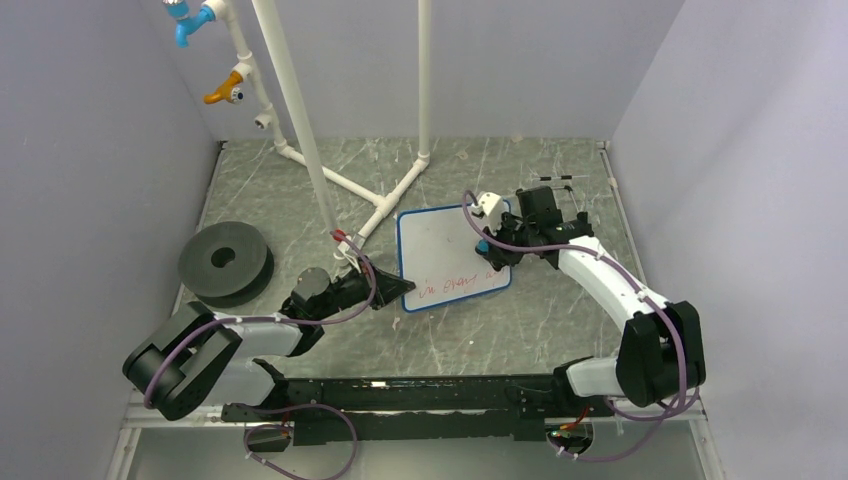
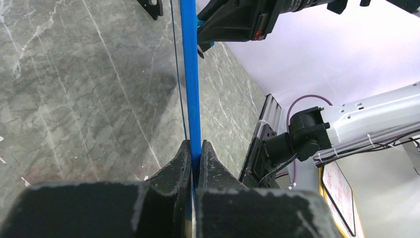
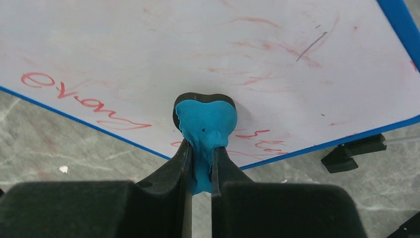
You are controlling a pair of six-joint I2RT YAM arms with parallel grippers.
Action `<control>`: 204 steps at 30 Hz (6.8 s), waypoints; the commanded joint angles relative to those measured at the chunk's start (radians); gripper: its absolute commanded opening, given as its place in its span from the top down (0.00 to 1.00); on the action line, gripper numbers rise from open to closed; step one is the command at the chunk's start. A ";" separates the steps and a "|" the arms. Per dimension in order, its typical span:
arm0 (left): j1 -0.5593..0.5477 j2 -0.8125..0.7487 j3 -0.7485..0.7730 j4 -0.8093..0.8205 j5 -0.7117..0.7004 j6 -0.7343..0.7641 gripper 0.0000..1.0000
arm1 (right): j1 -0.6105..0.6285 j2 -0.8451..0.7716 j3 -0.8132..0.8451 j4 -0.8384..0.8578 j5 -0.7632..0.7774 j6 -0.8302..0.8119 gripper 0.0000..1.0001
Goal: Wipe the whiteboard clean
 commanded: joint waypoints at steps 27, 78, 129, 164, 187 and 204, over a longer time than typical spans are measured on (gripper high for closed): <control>-0.050 -0.167 0.039 0.026 -0.042 0.058 1.00 | 0.101 0.025 0.049 0.184 0.045 0.147 1.00; -0.077 -0.162 -0.006 0.085 -0.109 0.004 1.00 | -0.003 -0.031 -0.038 0.033 -0.094 -0.109 1.00; -0.136 -0.099 -0.039 0.195 -0.291 0.056 1.00 | -0.041 0.031 -0.148 0.367 -0.209 0.733 1.00; -0.134 -0.041 -0.041 0.283 -0.263 0.013 1.00 | -0.118 0.183 -0.101 0.493 -0.060 0.889 1.00; -0.134 -0.038 -0.038 0.288 -0.240 0.017 1.00 | -0.172 0.223 0.004 0.548 -0.077 0.893 1.00; -0.123 -0.034 -0.042 0.300 -0.237 0.015 1.00 | -0.055 0.202 -0.121 0.425 -0.169 0.862 1.00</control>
